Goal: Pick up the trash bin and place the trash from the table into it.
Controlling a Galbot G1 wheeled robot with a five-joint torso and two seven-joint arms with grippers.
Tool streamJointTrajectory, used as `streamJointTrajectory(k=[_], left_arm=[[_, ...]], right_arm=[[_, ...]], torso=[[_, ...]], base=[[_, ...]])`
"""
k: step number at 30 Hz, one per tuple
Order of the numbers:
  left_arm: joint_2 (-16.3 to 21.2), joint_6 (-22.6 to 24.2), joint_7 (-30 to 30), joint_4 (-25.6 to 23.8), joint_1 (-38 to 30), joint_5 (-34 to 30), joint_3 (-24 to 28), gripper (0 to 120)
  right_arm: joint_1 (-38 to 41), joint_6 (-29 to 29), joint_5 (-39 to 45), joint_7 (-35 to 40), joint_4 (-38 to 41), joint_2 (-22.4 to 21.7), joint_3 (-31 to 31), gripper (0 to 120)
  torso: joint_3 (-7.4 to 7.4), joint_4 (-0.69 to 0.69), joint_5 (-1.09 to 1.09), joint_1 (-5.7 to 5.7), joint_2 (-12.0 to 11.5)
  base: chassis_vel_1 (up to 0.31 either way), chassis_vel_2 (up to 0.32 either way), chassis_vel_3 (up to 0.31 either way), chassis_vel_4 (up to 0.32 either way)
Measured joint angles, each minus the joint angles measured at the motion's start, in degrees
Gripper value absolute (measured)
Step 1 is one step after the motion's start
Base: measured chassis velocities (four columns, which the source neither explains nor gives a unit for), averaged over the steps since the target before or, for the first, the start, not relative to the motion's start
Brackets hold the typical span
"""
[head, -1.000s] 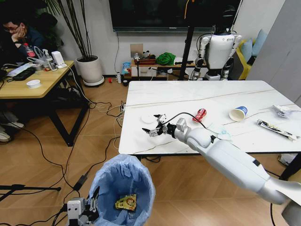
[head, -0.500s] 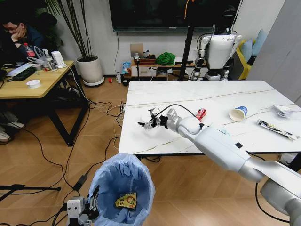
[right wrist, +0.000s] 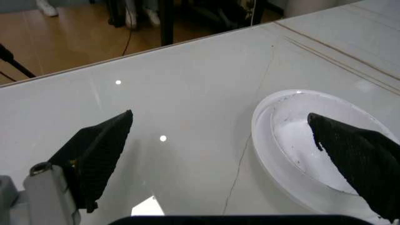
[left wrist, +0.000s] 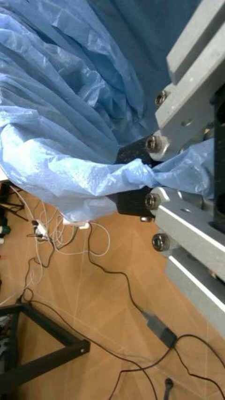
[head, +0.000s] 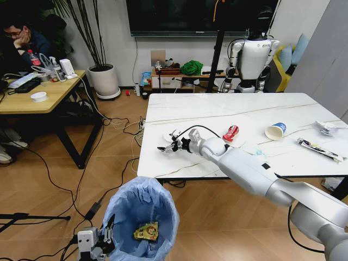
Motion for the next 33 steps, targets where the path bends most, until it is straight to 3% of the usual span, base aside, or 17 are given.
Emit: streamJointTrajectory(k=[9,11,33], left_arm=[[-0.07,-0.07,-0.01,0.02,0.03,0.01,0.00,0],[-0.06,-0.07,-0.01,0.05,-0.01,0.01,0.04,0],[-0.33,-0.31,0.00,0.43,-0.06,0.33,0.88,0]], right_arm=[[0.54,0.79,-0.37,-1.77,-3.64,1.63,0.00,100],[0.64,0.86,-0.37,-1.95,-3.80,1.59,0.02,94],[0.84,0.93,-0.57,-2.17,-3.66,0.53,0.02,15]], torso=[[0.00,0.00,0.00,0.00,0.00],[0.00,0.00,0.00,0.00,0.00],[0.00,0.00,0.01,0.00,0.00]], base=[[0.000,0.000,0.000,0.000],[0.000,0.000,0.000,0.000],[0.000,0.000,0.000,0.000]])
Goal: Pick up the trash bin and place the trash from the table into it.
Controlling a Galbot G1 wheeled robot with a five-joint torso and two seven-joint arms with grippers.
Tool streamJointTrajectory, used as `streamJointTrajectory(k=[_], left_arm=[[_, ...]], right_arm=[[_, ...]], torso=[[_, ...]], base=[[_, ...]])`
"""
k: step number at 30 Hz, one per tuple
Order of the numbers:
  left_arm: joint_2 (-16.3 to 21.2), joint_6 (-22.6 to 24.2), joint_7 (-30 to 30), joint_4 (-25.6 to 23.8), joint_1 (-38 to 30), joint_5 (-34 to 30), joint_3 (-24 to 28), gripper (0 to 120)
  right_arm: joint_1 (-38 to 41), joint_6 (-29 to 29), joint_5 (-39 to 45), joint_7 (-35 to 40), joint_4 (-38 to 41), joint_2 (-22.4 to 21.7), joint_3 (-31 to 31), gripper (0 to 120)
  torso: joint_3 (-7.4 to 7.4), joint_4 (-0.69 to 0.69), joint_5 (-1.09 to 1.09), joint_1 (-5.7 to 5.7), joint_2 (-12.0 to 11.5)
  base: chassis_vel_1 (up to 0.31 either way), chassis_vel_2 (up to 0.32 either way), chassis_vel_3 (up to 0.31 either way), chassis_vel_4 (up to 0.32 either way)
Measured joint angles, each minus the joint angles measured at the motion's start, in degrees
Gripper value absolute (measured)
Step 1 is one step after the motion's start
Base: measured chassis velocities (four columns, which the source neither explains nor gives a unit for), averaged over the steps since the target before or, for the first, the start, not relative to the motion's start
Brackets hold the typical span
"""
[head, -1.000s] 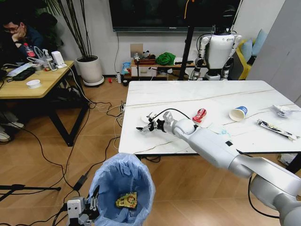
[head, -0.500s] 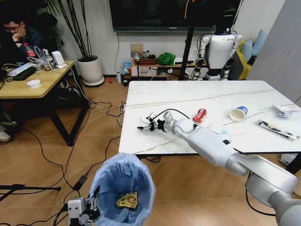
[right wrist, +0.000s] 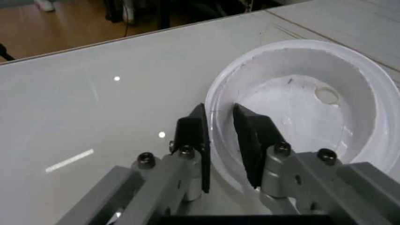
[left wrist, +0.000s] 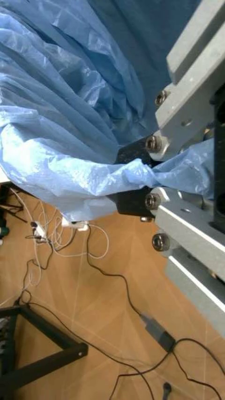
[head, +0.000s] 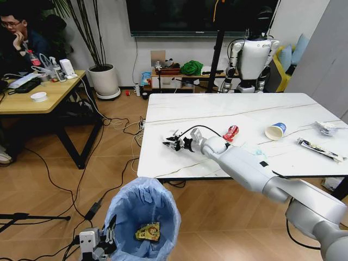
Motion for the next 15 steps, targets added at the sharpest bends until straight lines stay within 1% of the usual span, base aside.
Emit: streamJointTrajectory(k=[1,2,3,5,11,13,14,15], left_arm=[[0.00,-0.01,0.00,0.01,0.00,0.00,0.01,0],[0.00,-0.02,0.00,0.01,0.01,0.01,0.02,0],[0.00,-0.02,0.00,0.01,0.01,0.01,0.02,0],[0.01,-0.02,0.01,0.01,0.01,0.02,0.07,0],[0.10,-0.02,0.01,0.03,-0.08,0.02,0.15,0],[0.23,-0.05,-0.14,0.05,-0.21,-0.03,0.84,0],[0.23,-0.05,-0.14,0.05,-0.21,-0.03,0.84,0],[0.27,-0.08,-0.34,0.06,-0.30,-0.25,1.18,0]], right_arm=[[0.00,0.00,-0.02,-0.03,0.00,-0.01,-0.01,12],[0.00,0.01,-0.05,-0.07,0.00,-0.03,-0.02,5],[0.00,0.01,-0.05,-0.07,0.00,-0.03,-0.02,5],[0.02,0.01,-0.08,-0.08,0.07,-0.07,0.00,0],[-0.03,-0.19,-0.12,-0.22,0.85,-0.75,0.20,0],[-0.75,-1.07,-0.14,-0.20,3.65,-3.31,1.44,0],[-0.75,-1.07,-0.14,-0.20,3.65,-3.31,1.44,0],[-1.06,-1.44,-0.12,-0.12,4.89,-4.52,1.98,0]], torso=[[0.00,0.00,0.00,0.00,0.00],[0.00,0.00,0.00,0.00,0.00],[0.00,0.00,0.00,0.00,0.00],[0.00,-0.01,0.00,0.00,0.00],[0.00,0.02,0.01,0.00,0.00],[0.01,0.04,0.01,0.01,0.00],[0.01,0.04,0.01,0.01,0.00],[0.01,0.02,0.02,0.01,-0.01]], base=[[0.000,0.000,0.000,0.000],[0.000,0.000,0.000,0.000],[0.000,0.000,0.000,0.000],[0.000,0.000,0.000,0.000],[0.000,0.000,0.000,0.000],[0.000,0.000,0.000,0.000],[0.000,0.000,0.000,0.000],[0.000,0.000,0.000,0.000]])
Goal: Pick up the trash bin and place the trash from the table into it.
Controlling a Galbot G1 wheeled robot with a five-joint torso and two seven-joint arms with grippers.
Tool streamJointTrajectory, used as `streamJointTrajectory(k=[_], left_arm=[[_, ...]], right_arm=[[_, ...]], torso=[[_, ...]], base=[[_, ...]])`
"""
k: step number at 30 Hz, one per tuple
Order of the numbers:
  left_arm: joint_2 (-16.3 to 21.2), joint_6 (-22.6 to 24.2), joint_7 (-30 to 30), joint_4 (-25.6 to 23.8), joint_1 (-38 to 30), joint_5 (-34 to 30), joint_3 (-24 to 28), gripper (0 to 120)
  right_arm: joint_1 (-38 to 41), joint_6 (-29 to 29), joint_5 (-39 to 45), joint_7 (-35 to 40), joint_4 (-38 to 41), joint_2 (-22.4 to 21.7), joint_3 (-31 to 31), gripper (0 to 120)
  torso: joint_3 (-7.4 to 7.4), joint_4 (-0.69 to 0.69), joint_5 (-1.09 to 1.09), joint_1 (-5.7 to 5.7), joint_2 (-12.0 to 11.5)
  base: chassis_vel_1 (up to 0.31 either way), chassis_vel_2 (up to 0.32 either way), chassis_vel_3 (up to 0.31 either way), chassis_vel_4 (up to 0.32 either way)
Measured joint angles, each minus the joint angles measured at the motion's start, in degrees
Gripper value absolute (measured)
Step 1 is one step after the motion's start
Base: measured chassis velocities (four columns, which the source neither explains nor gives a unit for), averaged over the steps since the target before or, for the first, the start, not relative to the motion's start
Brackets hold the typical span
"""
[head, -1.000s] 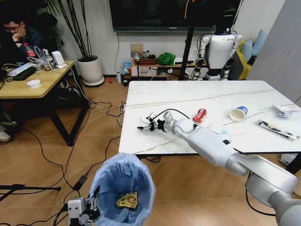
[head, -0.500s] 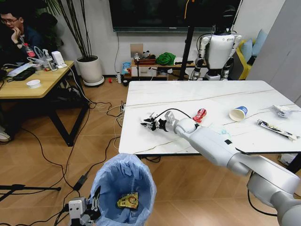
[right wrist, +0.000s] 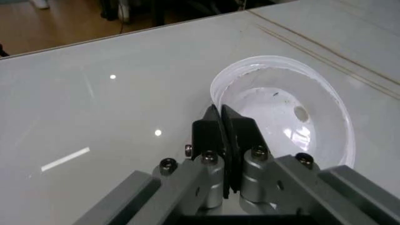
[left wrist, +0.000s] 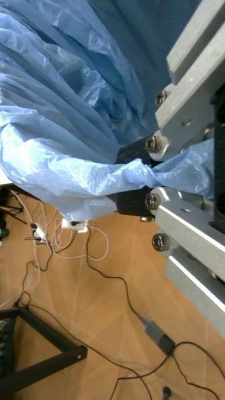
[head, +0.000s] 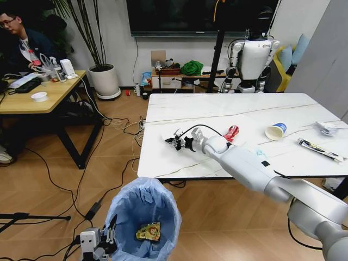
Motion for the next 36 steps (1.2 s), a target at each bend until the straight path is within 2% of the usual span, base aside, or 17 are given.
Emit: streamJointTrajectory(k=[1,2,4,5,6,9,10,12,14,16,17,20,23,24,31,36], left_arm=[[0.11,-0.01,-0.32,0.00,-0.08,-0.42,0.64,0],[0.11,-0.01,-0.32,0.00,-0.08,-0.42,0.64,0],[0.74,0.02,-0.41,0.10,-0.46,-0.59,2.10,0],[0.94,0.03,-0.29,0.35,-0.72,-0.29,2.71,0],[0.94,0.03,-0.29,0.35,-0.72,-0.29,2.71,0],[1.51,0.33,-0.14,1.69,-2.23,0.41,5.45,0],[1.51,0.33,-0.14,1.69,-2.23,0.41,5.45,0],[2.11,0.61,-0.35,2.60,-3.13,0.41,7.19,0],[2.36,0.67,-0.40,2.86,-3.35,0.40,7.67,0],[3.42,0.75,-0.66,4.04,-4.16,0.29,9.45,0],[3.42,0.75,-0.66,4.04,-4.16,0.29,9.45,0],[3.75,0.73,-0.75,4.90,-5.03,0.38,11.95,0],[2.95,0.63,-0.73,5.19,-5.13,0.89,12.58,0],[2.66,0.63,-0.73,5.27,-5.41,1.00,12.67,0],[2.20,0.74,-0.71,5.28,-6.07,0.84,12.39,0],[2.03,0.95,-0.67,5.27,-6.49,0.35,12.05,0]], right_arm=[[-0.70,-0.53,0.11,0.24,3.18,-2.73,1.33,0],[-0.70,-0.53,0.11,0.24,3.18,-2.73,1.33,0],[-3.39,-0.94,0.29,0.71,12.11,-8.28,5.10,0],[-4.81,-0.95,0.40,0.98,15.38,-9.83,6.47,0],[-4.81,-0.95,0.40,0.98,15.38,-9.83,6.47,0],[-12.27,-1.47,3.25,2.75,30.79,-16.85,12.53,0],[-12.27,-1.47,3.25,2.75,30.79,-16.85,12.53,0],[-15.86,-1.52,5.52,3.32,39.16,-22.00,16.10,0],[-16.85,-1.45,6.20,3.40,41.30,-23.71,17.04,0],[-22.21,0.35,8.70,3.37,49.82,-31.86,22.13,0],[-22.21,0.35,8.70,3.37,49.82,-31.86,22.13,0],[-32.90,4.04,9.32,2.80,60.09,-39.55,29.75,0],[-35.53,5.71,9.03,2.27,63.79,-41.19,29.92,0],[-35.84,6.42,8.57,1.84,65.24,-41.51,29.51,0],[-36.28,7.55,6.62,-0.45,68.68,-42.10,27.07,0],[-37.69,12.63,2.01,-8.34,68.27,-43.17,24.39,0]], torso=[[0.00,-0.01,0.00,0.00,0.00],[0.00,-0.01,0.00,0.00,0.00],[0.00,-0.06,-0.01,0.00,0.00],[-0.01,-0.05,-0.02,0.00,0.00],[-0.01,-0.05,-0.02,0.00,0.00],[0.00,-0.03,0.04,0.00,0.00],[0.00,-0.03,0.04,0.00,0.00],[-0.02,-0.02,-0.04,-0.02,0.01],[-0.02,-0.02,-0.03,-0.02,0.01],[-0.02,-0.04,-0.02,-0.02,0.01],[-0.02,-0.04,-0.02,-0.02,0.01],[-0.02,-0.06,0.00,-0.02,0.01],[-0.02,-0.04,-0.02,-0.03,0.01],[-0.02,0.01,0.01,-0.03,0.01],[-0.01,0.00,-0.01,-0.02,0.01],[-0.01,-0.02,-0.02,-0.01,0.01]], base=[[0.000,0.000,0.000,0.000],[0.000,0.000,0.000,0.000],[0.000,0.000,0.000,0.000],[0.000,0.000,0.000,0.000],[0.000,0.000,0.000,0.000],[0.000,0.000,0.000,0.000],[0.000,0.000,0.000,0.000],[0.000,0.000,0.000,0.000],[0.000,0.000,0.000,0.000],[0.000,0.000,0.000,0.000],[0.000,0.000,0.000,0.000],[0.000,0.000,0.000,0.000],[0.000,0.000,0.000,0.000],[0.000,0.000,0.000,0.000],[0.000,0.000,0.000,0.000],[0.000,0.000,0.000,0.000]])
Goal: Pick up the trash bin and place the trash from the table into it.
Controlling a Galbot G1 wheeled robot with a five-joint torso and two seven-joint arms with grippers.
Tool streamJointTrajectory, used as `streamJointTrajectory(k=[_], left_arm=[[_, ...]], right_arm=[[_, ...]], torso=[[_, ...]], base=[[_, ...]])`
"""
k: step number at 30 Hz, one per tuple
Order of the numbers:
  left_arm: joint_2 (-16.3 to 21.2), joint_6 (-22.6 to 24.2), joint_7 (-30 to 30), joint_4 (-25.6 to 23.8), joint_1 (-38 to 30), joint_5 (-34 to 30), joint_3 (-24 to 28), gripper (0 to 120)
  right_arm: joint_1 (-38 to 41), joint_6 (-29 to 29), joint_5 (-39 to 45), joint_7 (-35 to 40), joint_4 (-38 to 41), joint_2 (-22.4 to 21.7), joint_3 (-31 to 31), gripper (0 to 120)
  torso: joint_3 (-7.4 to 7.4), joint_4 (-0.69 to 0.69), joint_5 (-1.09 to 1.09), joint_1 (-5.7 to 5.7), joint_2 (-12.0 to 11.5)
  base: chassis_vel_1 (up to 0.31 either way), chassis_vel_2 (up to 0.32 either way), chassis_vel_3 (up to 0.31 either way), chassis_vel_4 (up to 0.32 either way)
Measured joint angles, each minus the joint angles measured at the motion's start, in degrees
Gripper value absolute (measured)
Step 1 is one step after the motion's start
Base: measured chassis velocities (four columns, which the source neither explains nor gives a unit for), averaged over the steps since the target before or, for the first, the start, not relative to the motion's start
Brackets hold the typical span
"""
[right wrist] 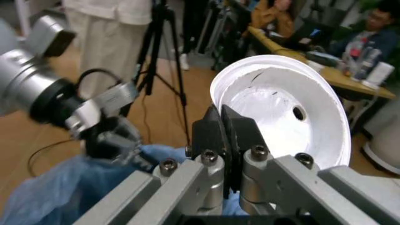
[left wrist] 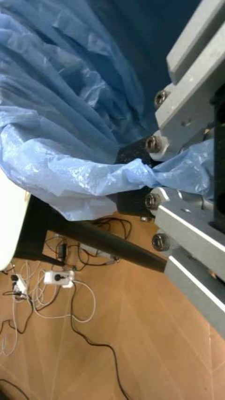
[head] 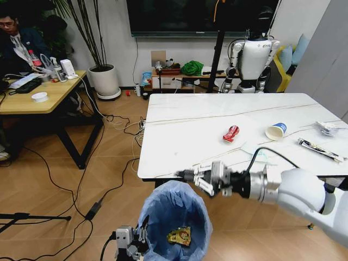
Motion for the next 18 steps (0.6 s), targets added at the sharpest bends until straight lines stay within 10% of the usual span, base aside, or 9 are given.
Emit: streamJointTrajectory(k=[18], left_arm=[[-1.15,0.32,0.16,-0.52,0.01,-0.10,-0.04,0]], right_arm=[[0.27,5.09,-8.78,-8.49,-2.12,0.20,-5.63,0]], torso=[[0.00,0.00,0.01,0.00,0.00]], base=[[0.000,0.000,0.000,0.000]])
